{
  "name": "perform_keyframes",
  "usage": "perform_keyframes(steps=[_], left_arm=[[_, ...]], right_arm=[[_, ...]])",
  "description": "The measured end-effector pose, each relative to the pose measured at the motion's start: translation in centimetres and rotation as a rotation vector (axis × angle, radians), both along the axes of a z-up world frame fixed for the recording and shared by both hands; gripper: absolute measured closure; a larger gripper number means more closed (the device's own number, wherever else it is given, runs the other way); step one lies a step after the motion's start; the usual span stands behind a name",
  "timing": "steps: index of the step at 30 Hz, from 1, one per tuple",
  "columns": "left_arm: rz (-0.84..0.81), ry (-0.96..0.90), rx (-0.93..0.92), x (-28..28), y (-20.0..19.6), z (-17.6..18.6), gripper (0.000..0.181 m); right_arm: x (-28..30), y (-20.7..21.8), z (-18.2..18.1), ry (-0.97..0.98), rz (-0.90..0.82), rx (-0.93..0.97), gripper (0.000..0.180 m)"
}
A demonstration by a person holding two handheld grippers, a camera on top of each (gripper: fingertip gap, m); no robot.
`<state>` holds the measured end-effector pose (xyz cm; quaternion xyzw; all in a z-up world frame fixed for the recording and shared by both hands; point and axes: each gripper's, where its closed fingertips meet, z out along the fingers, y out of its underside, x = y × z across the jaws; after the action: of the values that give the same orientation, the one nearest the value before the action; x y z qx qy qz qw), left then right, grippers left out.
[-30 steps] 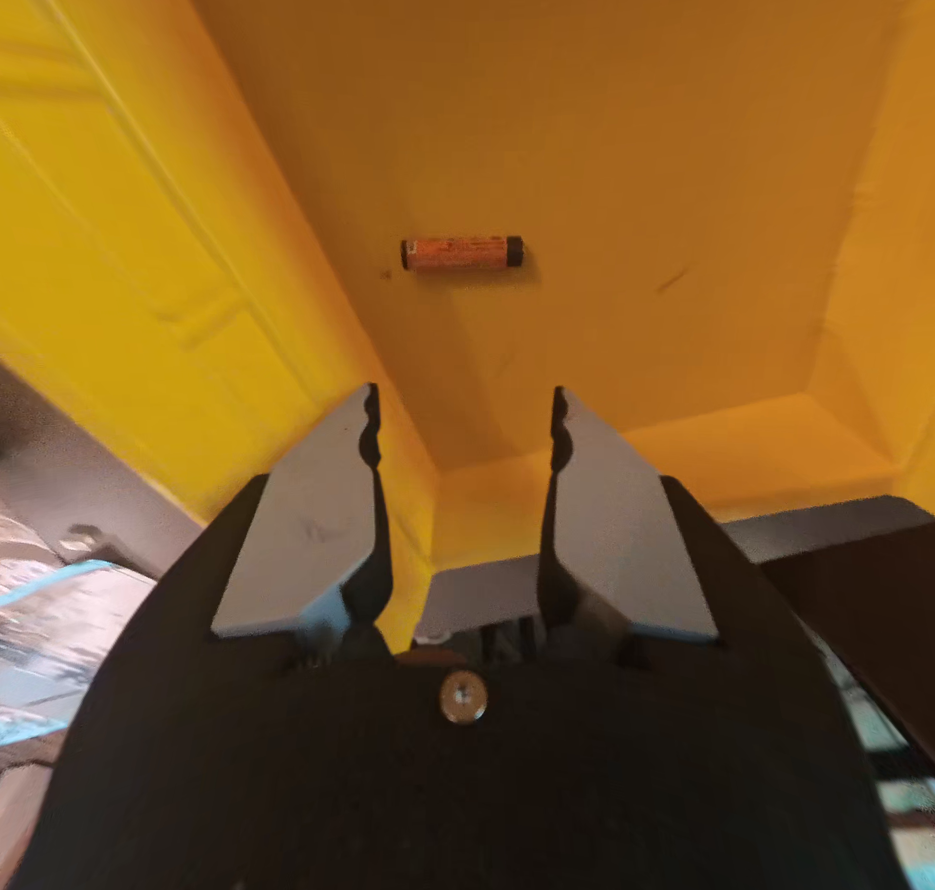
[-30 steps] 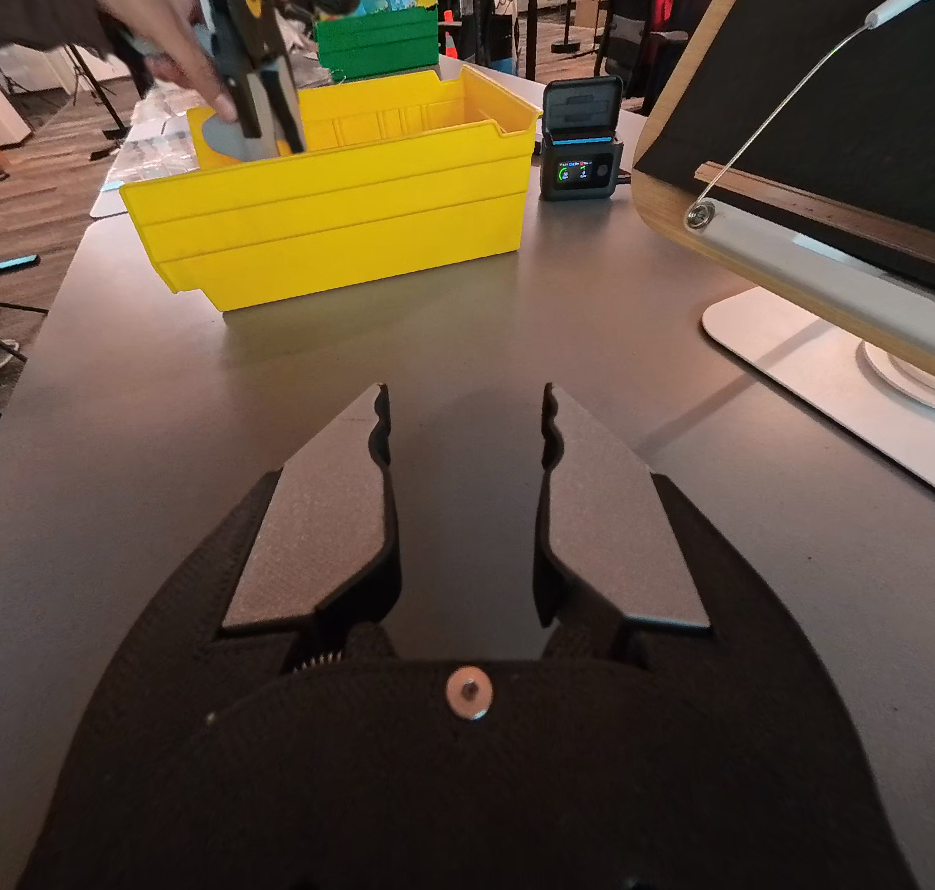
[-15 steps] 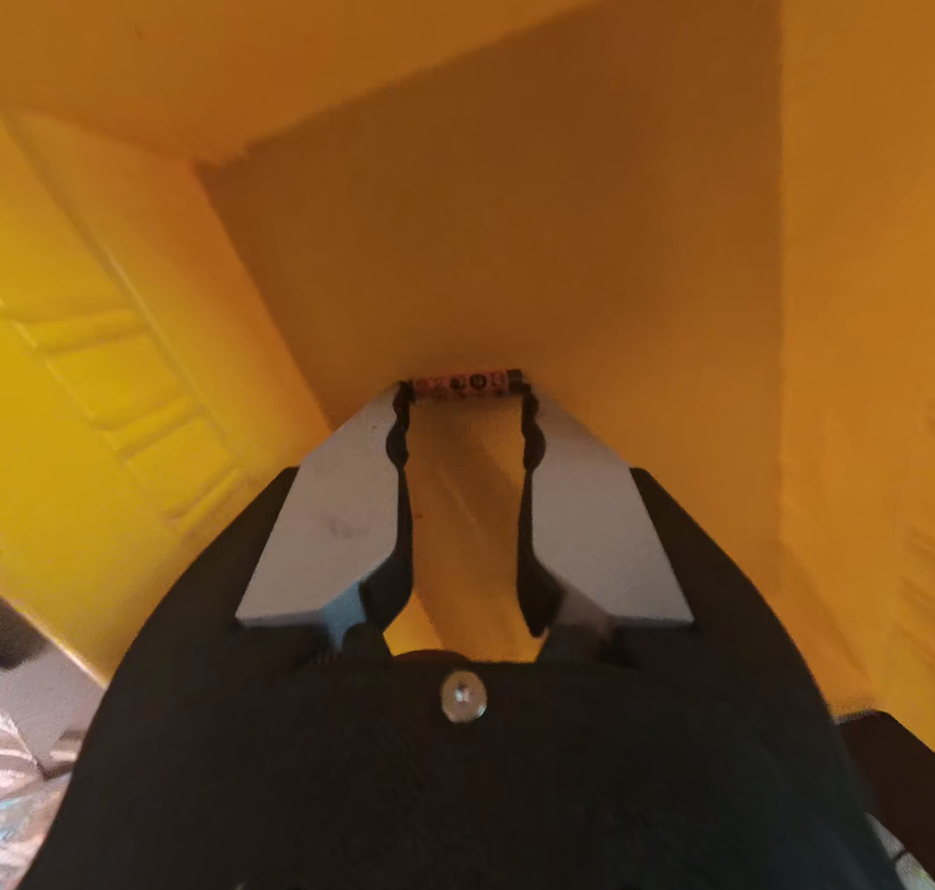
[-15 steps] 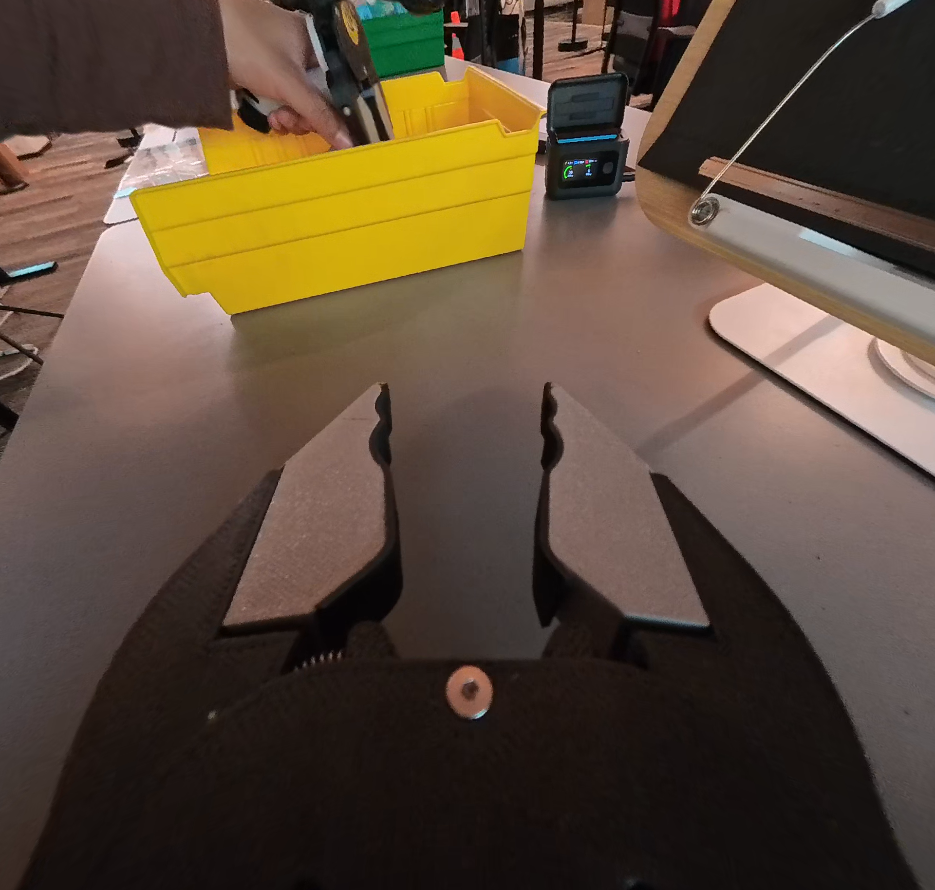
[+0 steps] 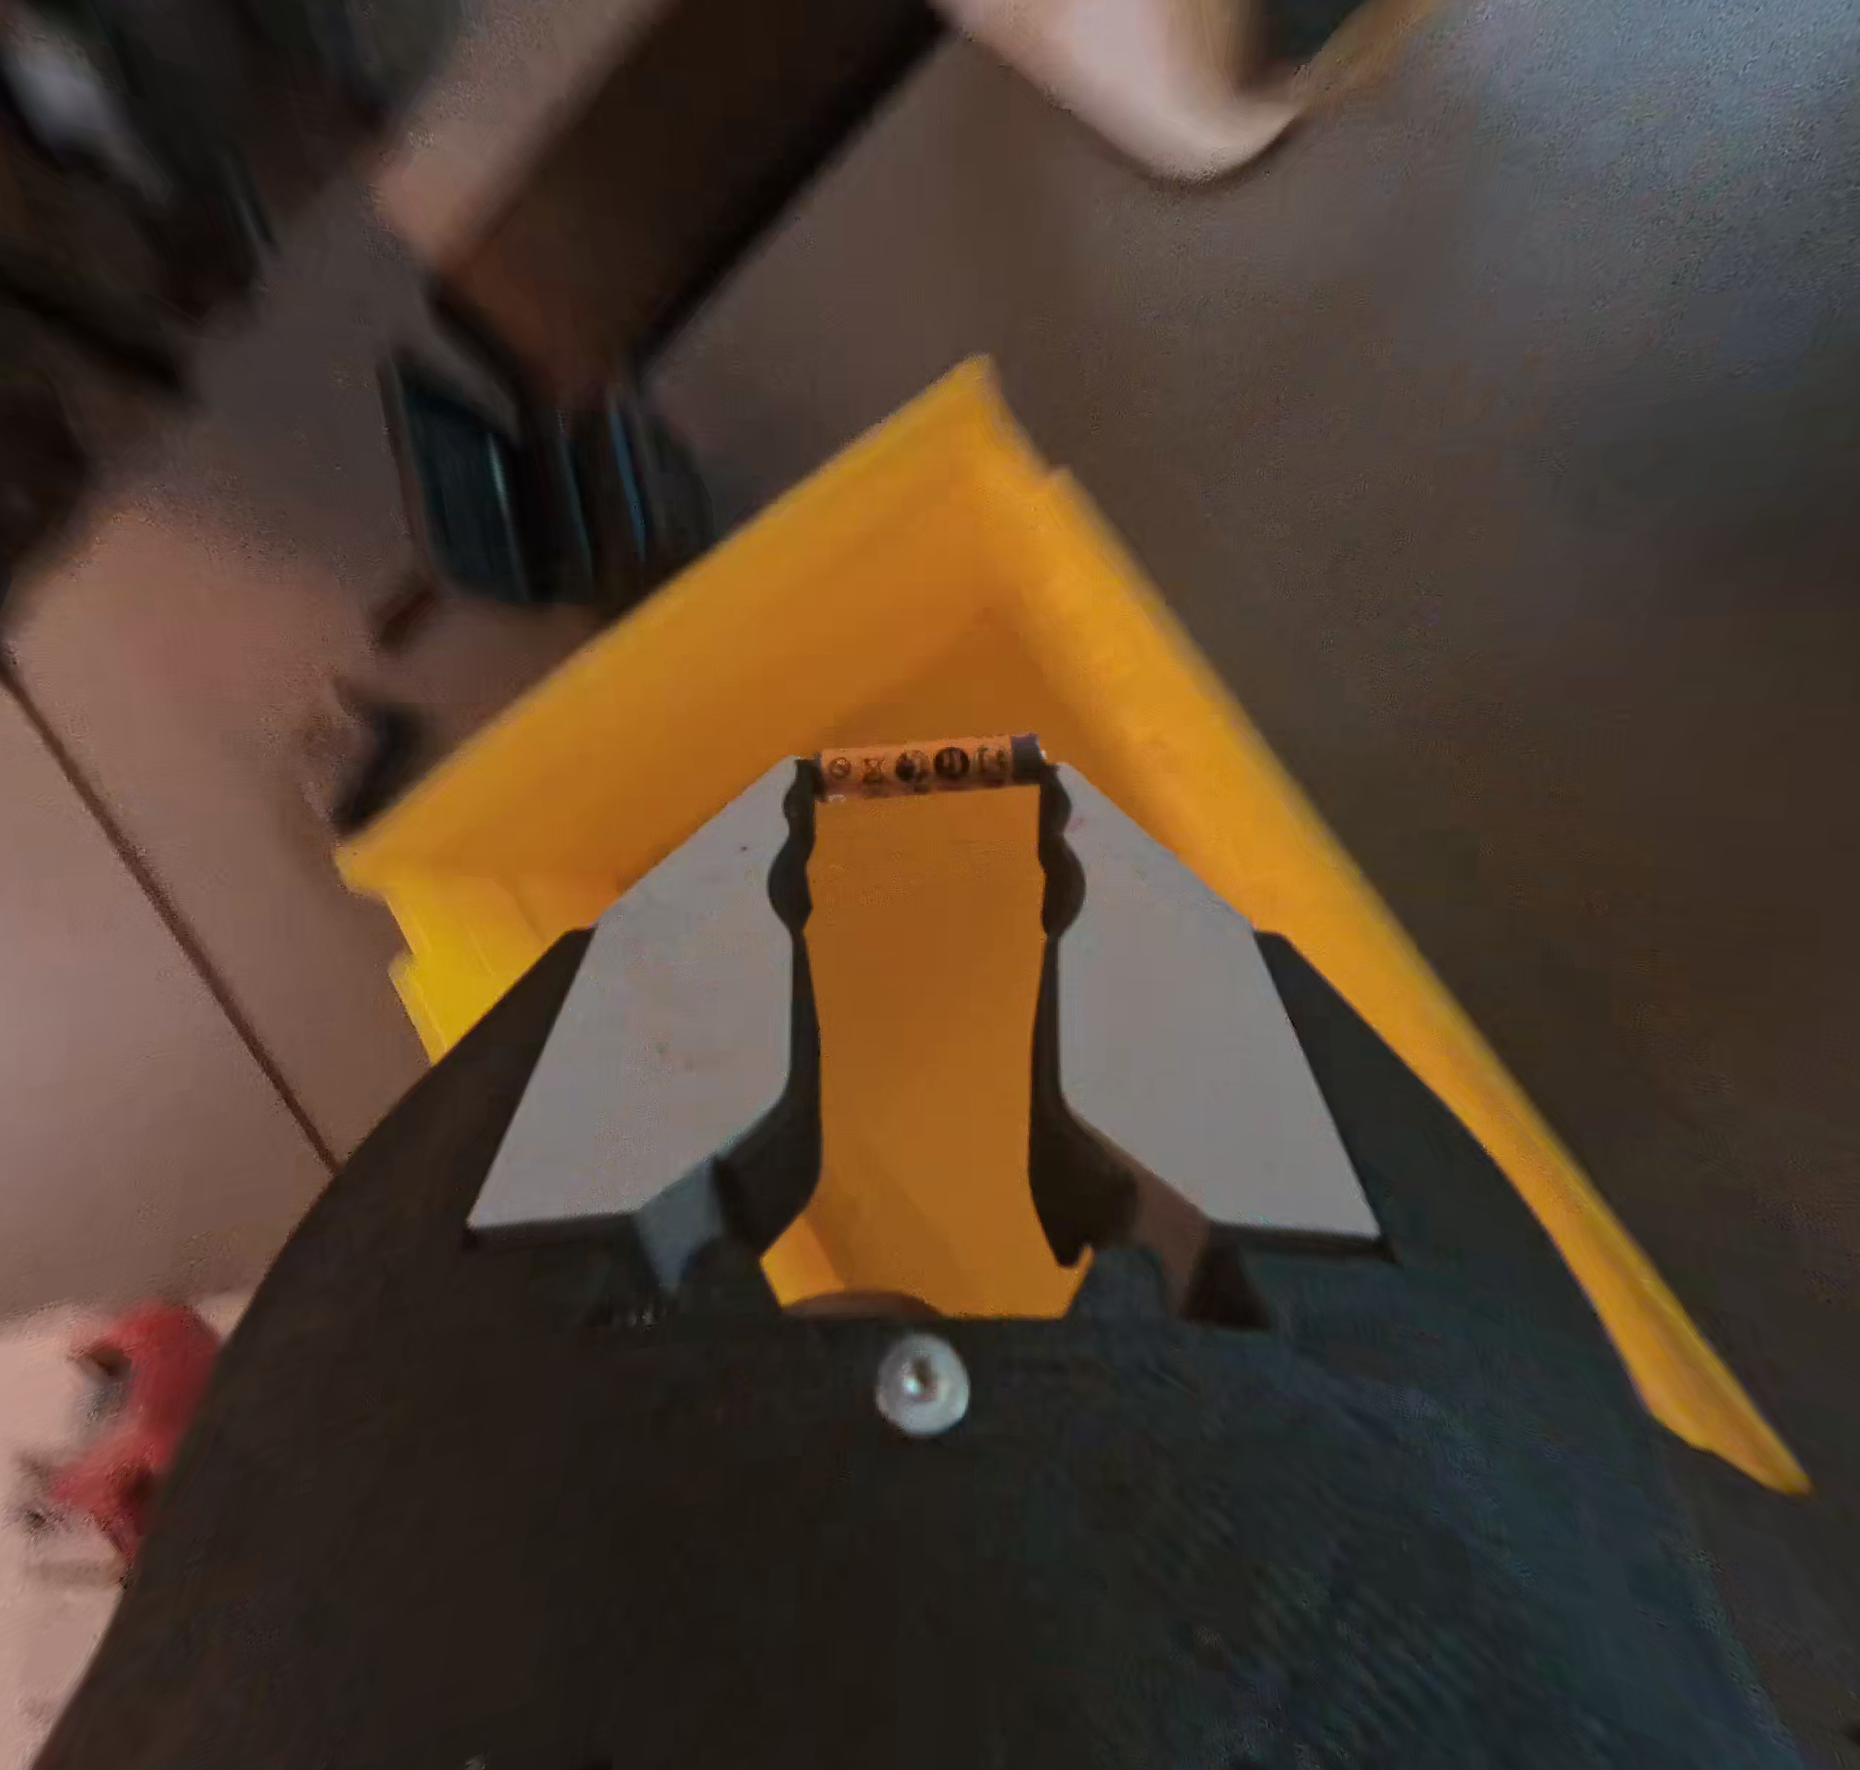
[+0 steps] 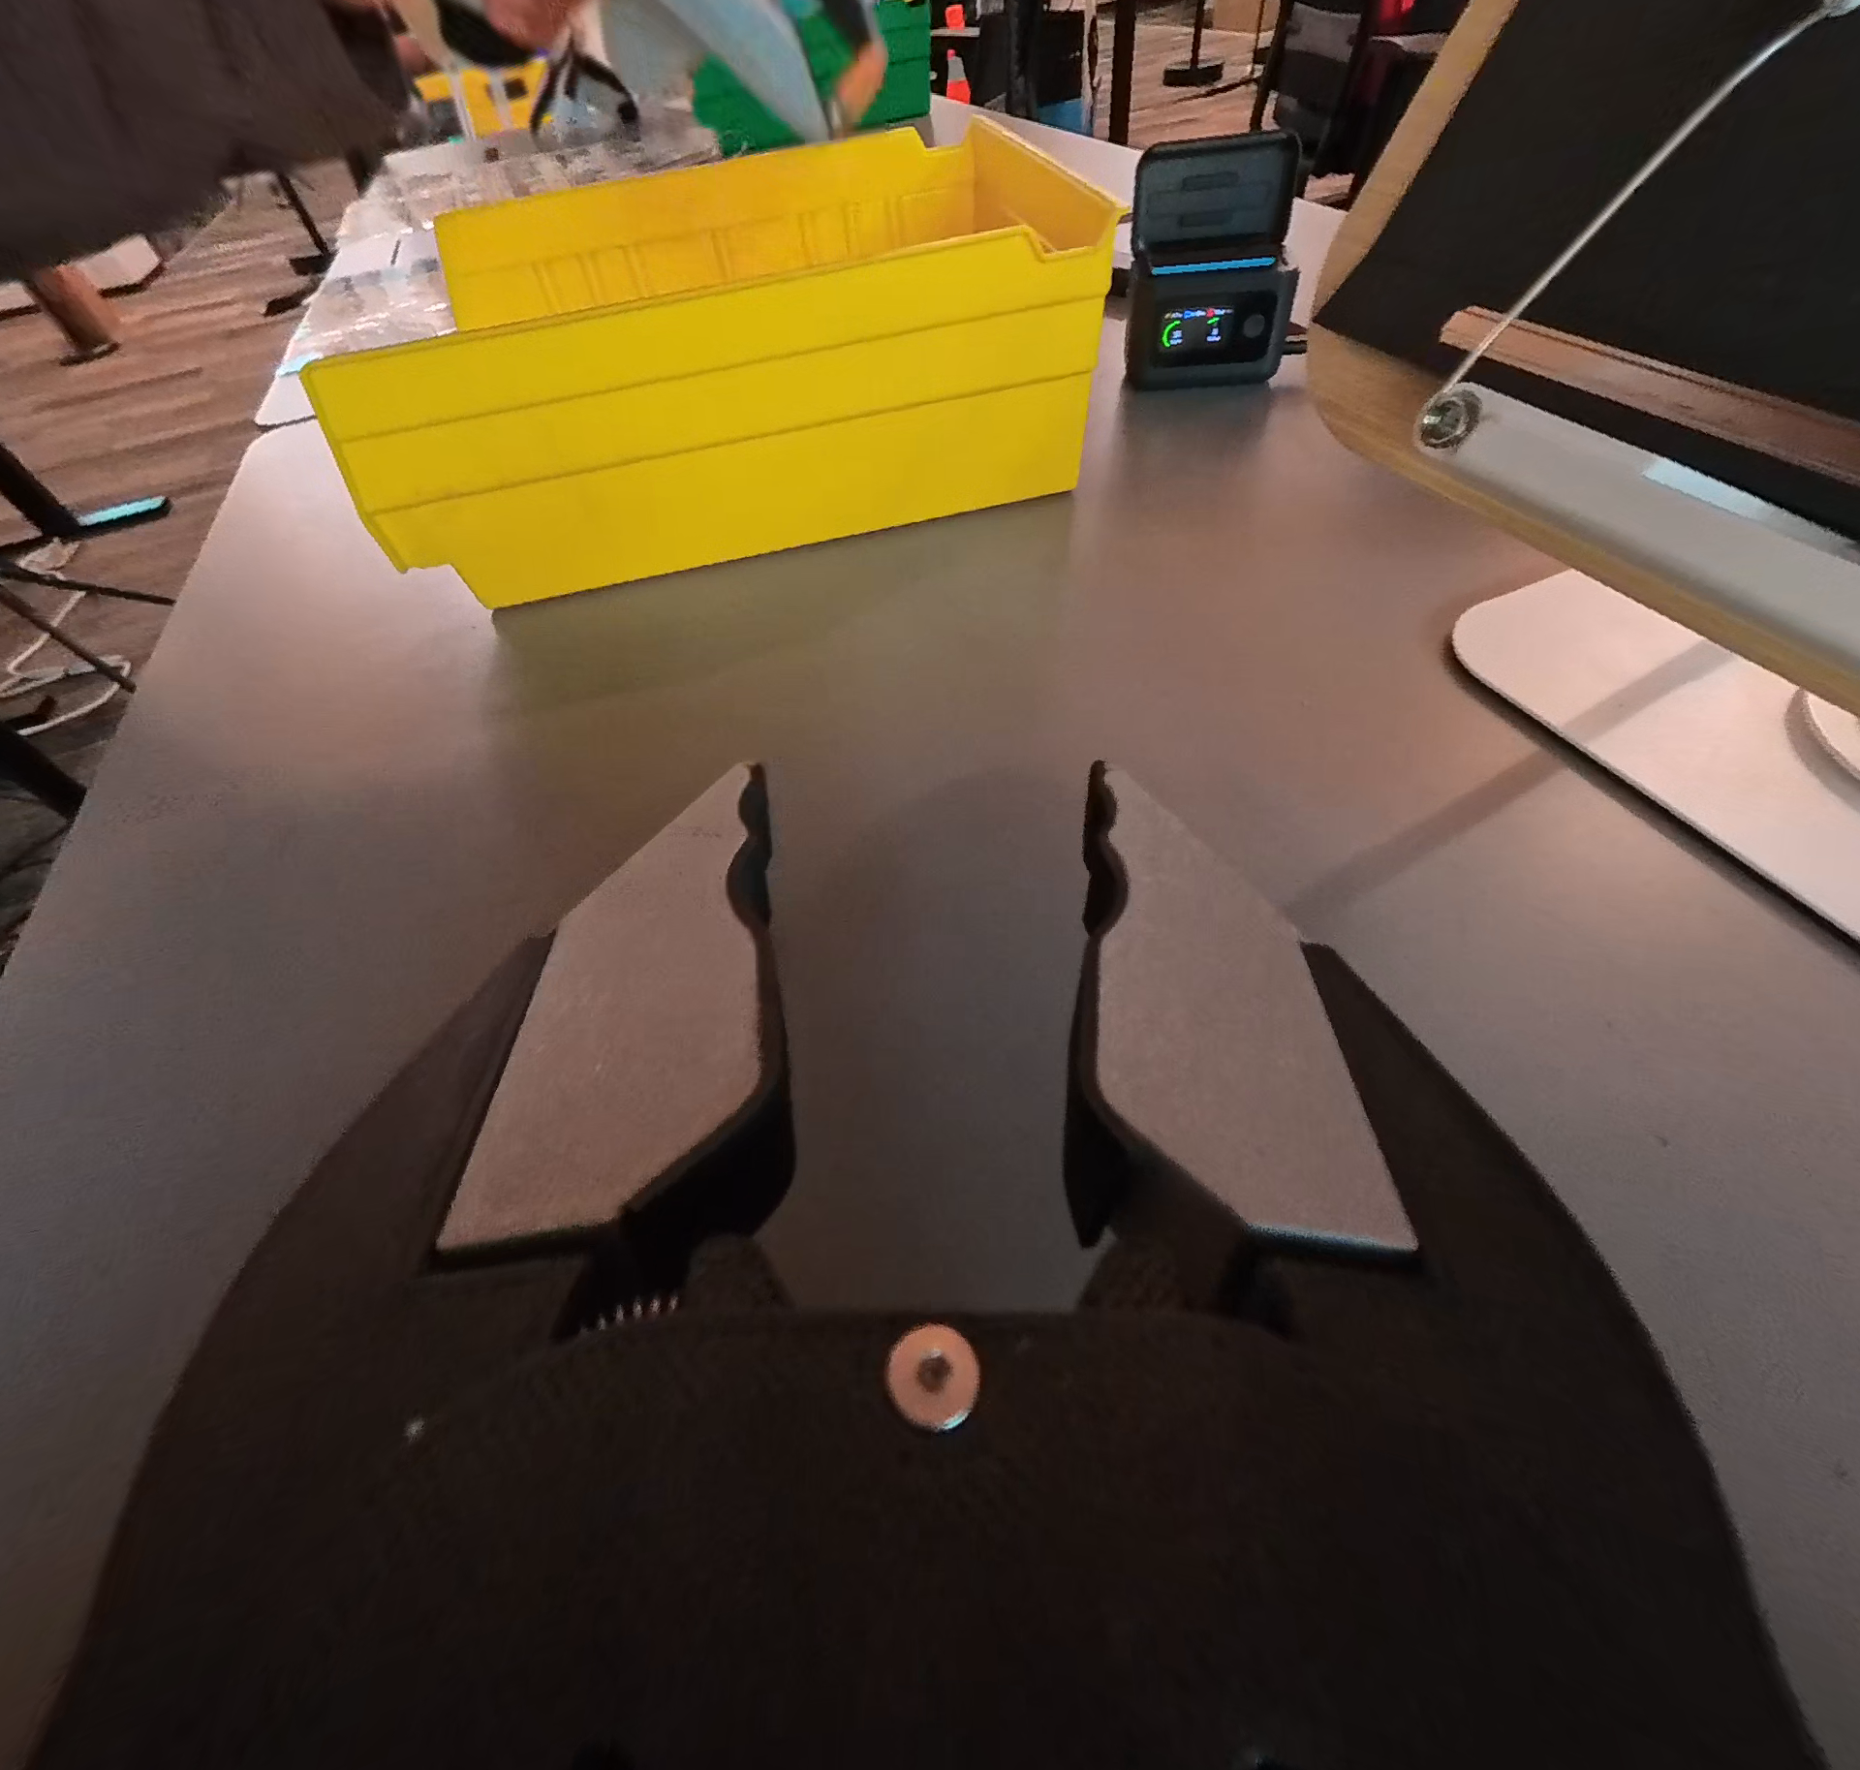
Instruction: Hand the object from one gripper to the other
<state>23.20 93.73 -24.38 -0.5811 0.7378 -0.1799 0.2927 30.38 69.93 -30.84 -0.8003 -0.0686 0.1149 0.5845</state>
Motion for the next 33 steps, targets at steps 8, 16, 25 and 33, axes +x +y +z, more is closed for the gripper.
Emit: perform_keyframes(steps=[8,16,25,33], left_arm=[[-0.492,-0.552,0.483,3.1,-20.6,6.2,0.139],[-0.48,-0.893,0.721,8.2,-27.3,1.4,0.139],[-0.5,-0.903,0.666,9.5,-27.7,-2.2,0.14],[-0.508,-0.879,0.576,9.5,-27.1,-2.6,0.14]], right_arm=[[-2.1,-1.6,2.2,0.134,0.227,0.048,0.118],[3.3,-4.3,4.6,0.276,0.114,0.145,0.115],[3.1,-4.2,4.1,0.405,0.18,0.13,0.131],[1.1,-2.7,3.6,0.321,0.177,0.109,0.146]])
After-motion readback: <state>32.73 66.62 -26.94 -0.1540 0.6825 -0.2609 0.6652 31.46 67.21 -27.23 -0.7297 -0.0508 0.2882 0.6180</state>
